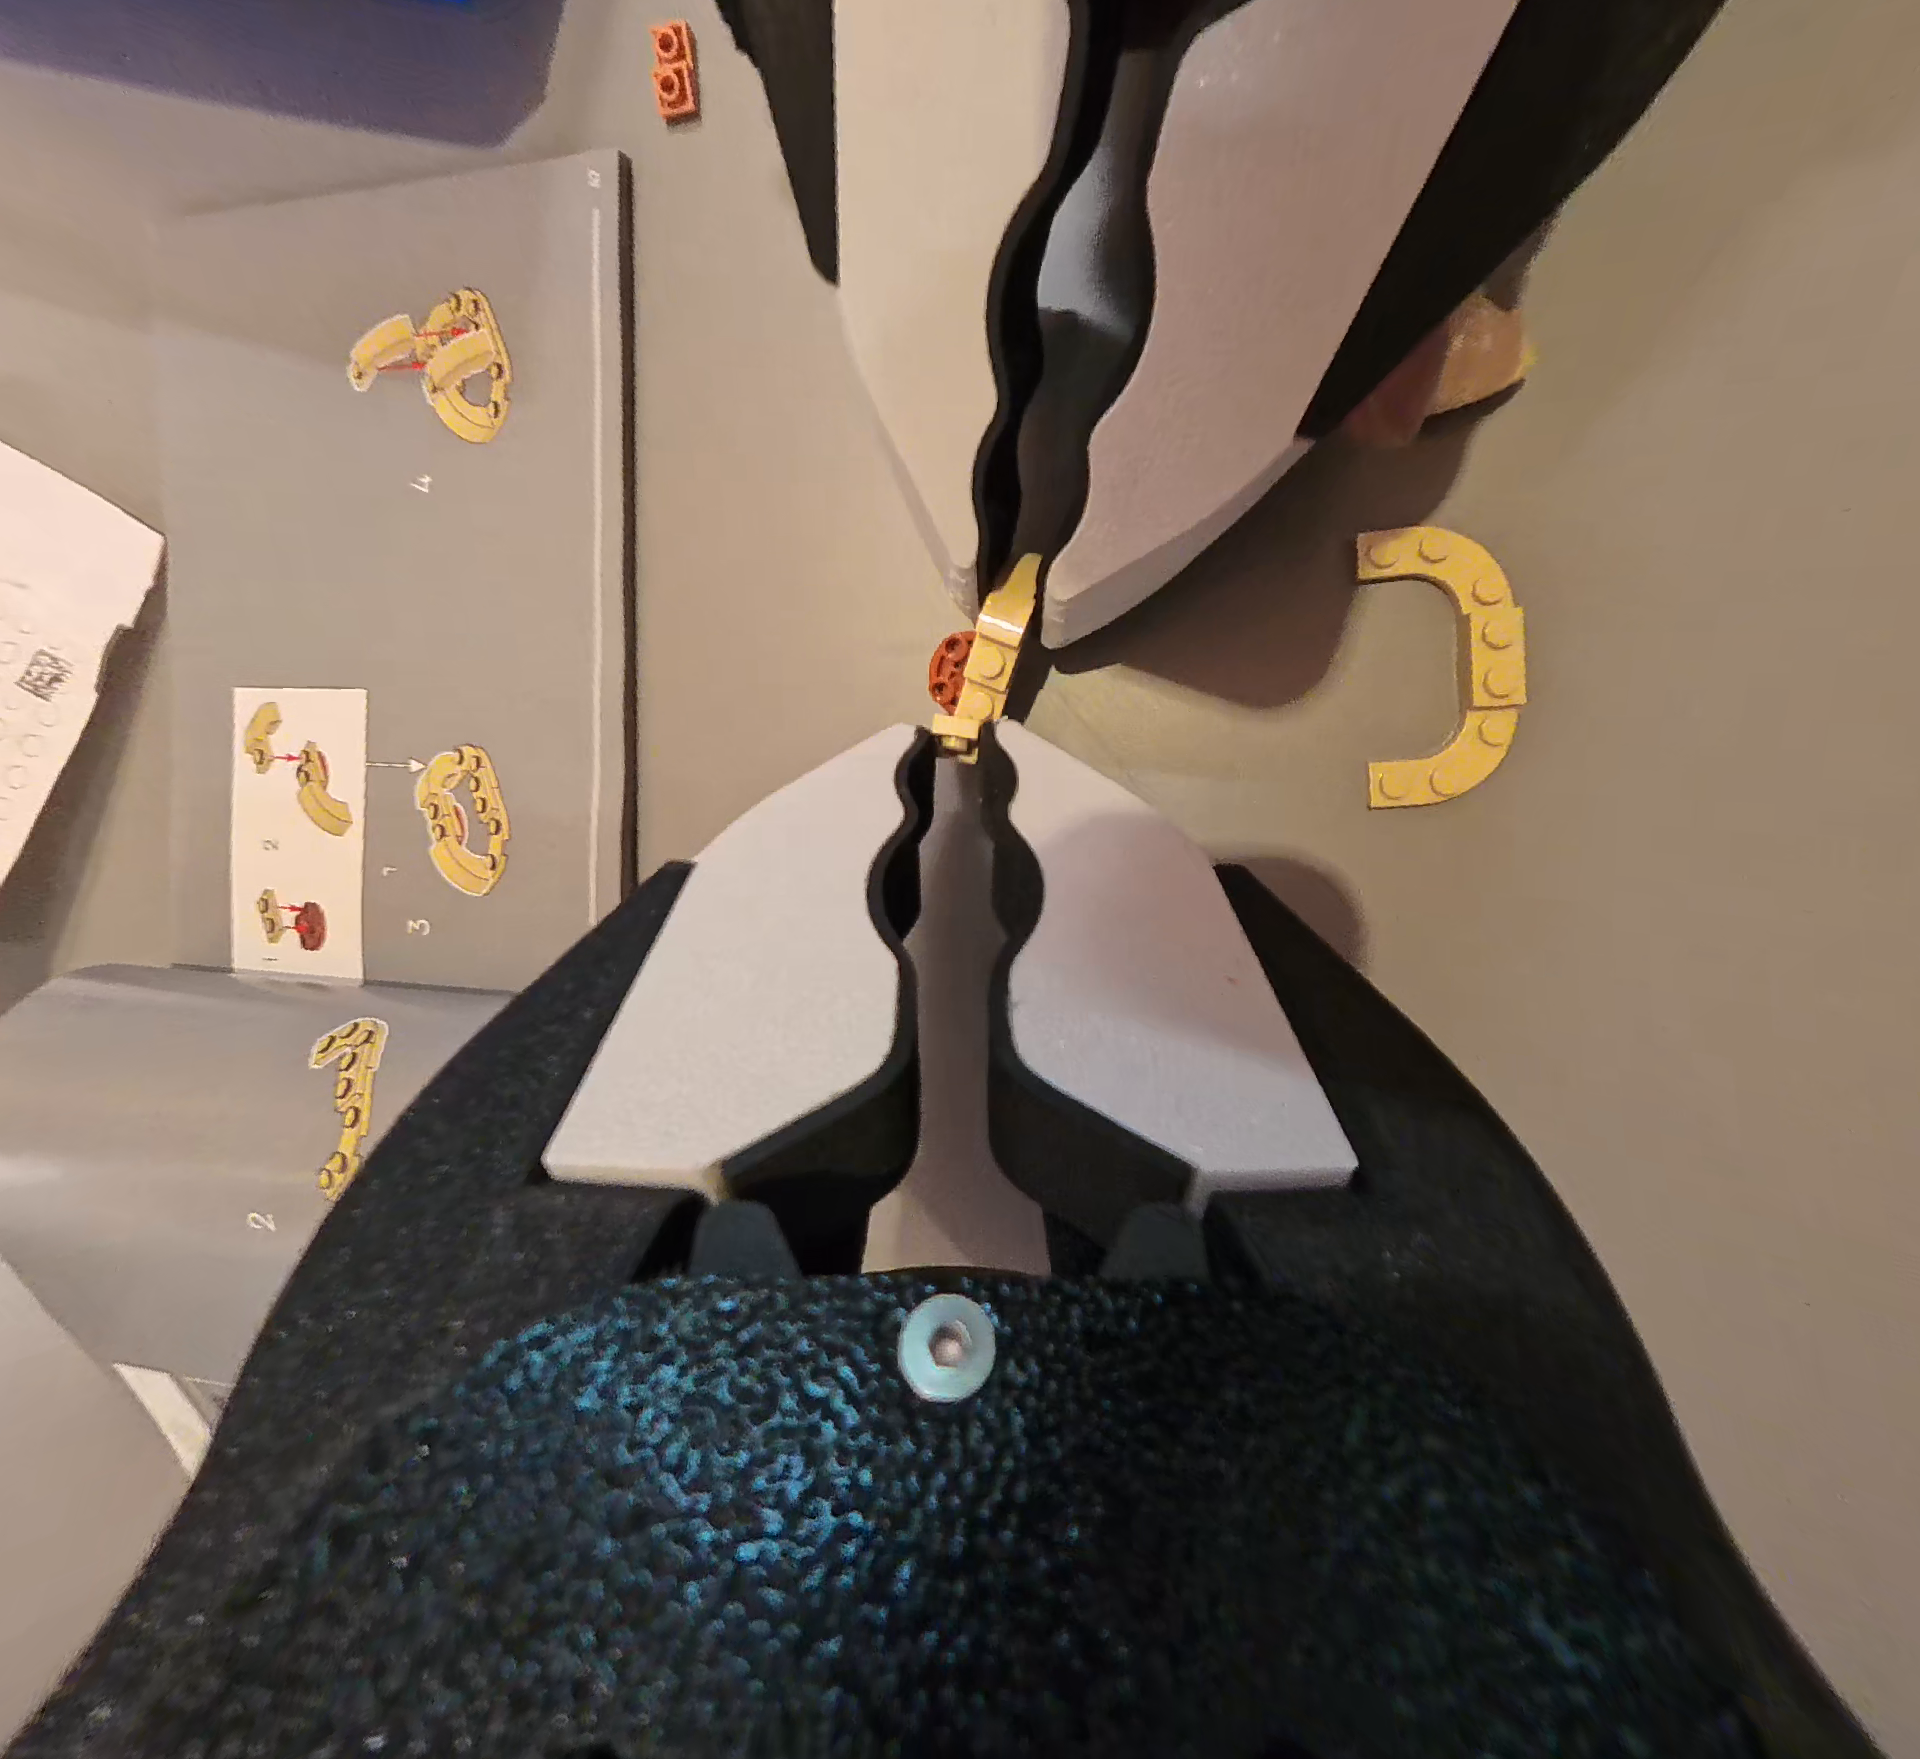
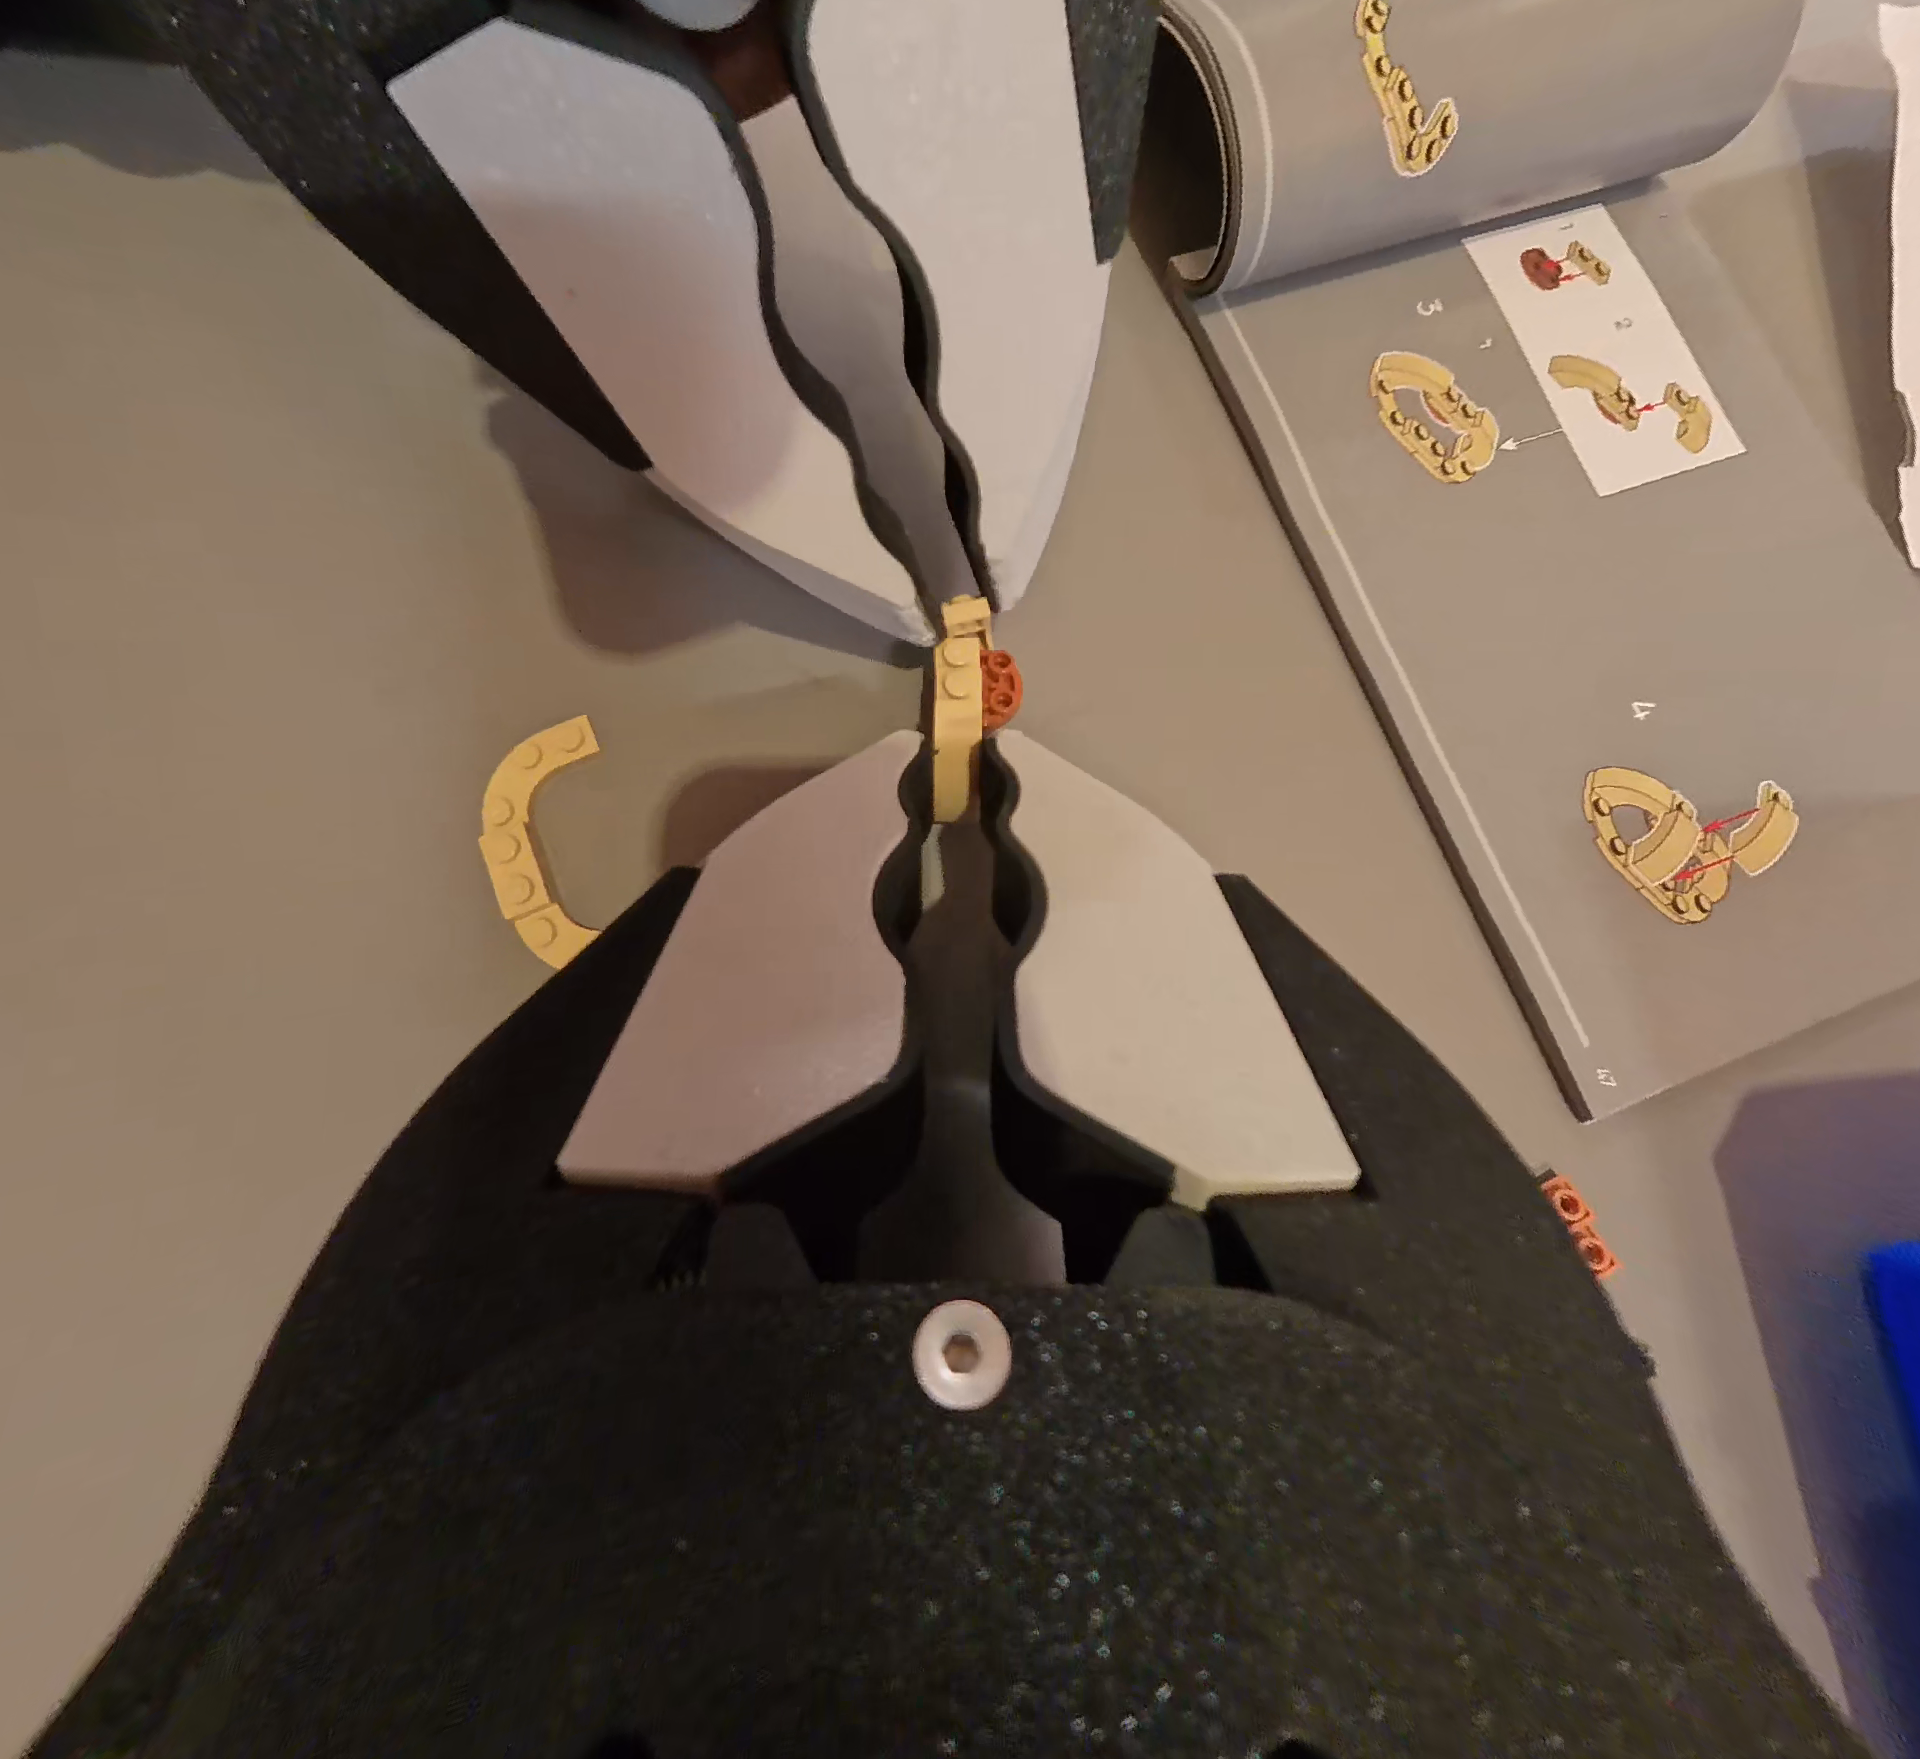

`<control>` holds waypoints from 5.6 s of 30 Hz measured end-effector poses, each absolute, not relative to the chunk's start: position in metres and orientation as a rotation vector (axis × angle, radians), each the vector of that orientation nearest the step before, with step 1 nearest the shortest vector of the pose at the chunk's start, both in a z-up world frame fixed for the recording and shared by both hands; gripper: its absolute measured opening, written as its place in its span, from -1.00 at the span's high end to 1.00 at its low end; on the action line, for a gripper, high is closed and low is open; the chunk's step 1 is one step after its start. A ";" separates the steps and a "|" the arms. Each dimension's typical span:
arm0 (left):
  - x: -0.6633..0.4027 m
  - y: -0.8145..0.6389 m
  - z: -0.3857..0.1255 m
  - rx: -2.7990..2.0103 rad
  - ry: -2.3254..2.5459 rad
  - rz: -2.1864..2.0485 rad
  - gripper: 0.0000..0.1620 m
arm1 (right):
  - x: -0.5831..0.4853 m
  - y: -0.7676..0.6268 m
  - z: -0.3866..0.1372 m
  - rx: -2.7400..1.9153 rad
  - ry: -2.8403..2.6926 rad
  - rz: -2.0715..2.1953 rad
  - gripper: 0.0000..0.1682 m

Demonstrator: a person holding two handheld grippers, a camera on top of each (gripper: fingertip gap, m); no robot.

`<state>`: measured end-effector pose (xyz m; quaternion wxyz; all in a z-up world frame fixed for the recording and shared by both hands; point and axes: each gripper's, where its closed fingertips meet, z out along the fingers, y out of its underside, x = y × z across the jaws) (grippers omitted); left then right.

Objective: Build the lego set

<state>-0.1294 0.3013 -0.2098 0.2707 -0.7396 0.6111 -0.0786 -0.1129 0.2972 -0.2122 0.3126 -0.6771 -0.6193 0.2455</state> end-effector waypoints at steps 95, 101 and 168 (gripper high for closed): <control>-0.123 0.346 -0.193 -1.773 1.122 -0.063 0.90 | -0.099 0.324 -0.195 -2.272 -0.776 1.455 0.91; -0.124 0.347 -0.200 -1.833 1.097 -0.070 0.90 | -0.102 0.323 -0.198 -2.294 -0.786 1.470 0.91; -0.120 0.334 -0.174 -1.208 1.475 0.061 0.89 | -0.078 0.301 -0.205 -1.003 -1.924 0.399 0.76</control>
